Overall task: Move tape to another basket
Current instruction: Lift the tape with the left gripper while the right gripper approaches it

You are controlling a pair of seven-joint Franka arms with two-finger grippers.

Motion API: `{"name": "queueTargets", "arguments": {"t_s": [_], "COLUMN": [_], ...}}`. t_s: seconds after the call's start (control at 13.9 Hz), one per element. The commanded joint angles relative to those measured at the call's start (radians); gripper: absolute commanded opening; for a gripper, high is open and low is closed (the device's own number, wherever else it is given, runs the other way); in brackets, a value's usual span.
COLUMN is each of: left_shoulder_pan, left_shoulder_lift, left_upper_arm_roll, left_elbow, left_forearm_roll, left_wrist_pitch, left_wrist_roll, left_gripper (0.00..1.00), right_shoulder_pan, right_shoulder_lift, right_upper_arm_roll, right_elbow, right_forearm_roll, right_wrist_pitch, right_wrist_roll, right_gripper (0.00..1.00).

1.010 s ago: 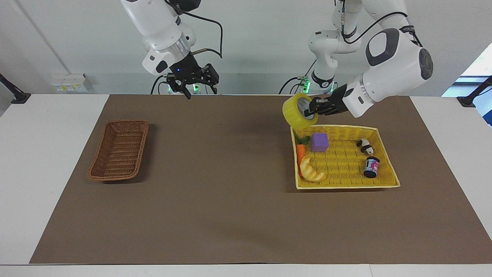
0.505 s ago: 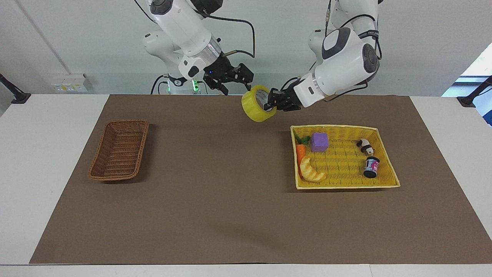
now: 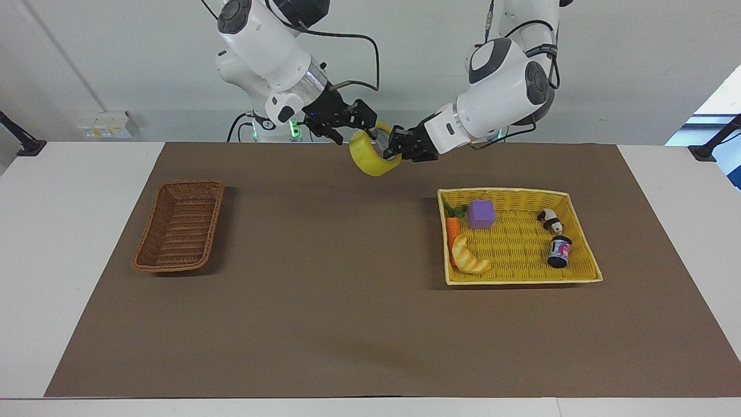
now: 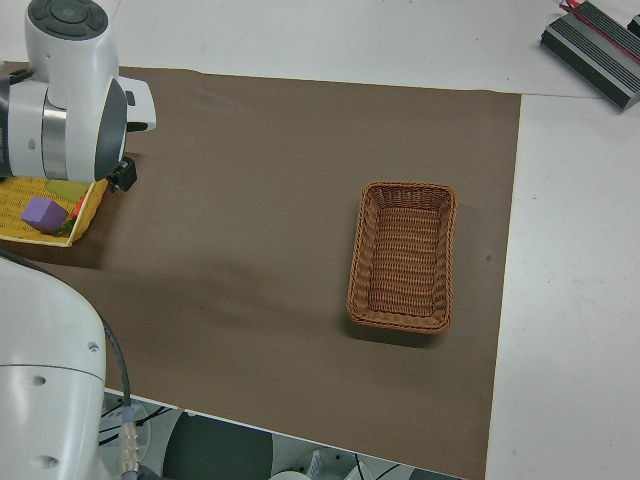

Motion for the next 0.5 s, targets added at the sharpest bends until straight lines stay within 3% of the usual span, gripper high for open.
{"name": "queueTargets", "arguments": {"t_s": [0.0,0.14,0.29,0.43], "left_shoulder_pan": [-0.012,-0.012,-0.012,-0.012], "left_shoulder_lift": [-0.035,-0.035,-0.033,-0.033], "left_upper_arm_roll": [0.012,0.012,0.012,0.012], "left_elbow": [-0.031,-0.031,-0.031,-0.031], "left_forearm_roll": [-0.056,-0.062,-0.064,-0.072], "left_wrist_pitch": [0.019,0.024,0.034,0.035], "left_wrist_roll": [0.002,0.002,0.002,0.002], "left_gripper": [0.00,0.00,0.00,0.00], "right_shoulder_pan": [-0.019,-0.019,-0.019,-0.017], "right_shoulder_lift": [-0.023,-0.023,-0.023,-0.023], "right_upper_arm_roll": [0.005,0.005,0.005,0.005], "right_elbow": [-0.030,-0.030,-0.029,-0.027], "right_forearm_roll": [0.029,0.029,0.029,0.027], "right_wrist_pitch": [0.006,0.002,-0.005,-0.005], "right_wrist_roll": [-0.027,-0.022,-0.016,0.023], "right_gripper": [0.99,0.53,0.00,0.00]}}
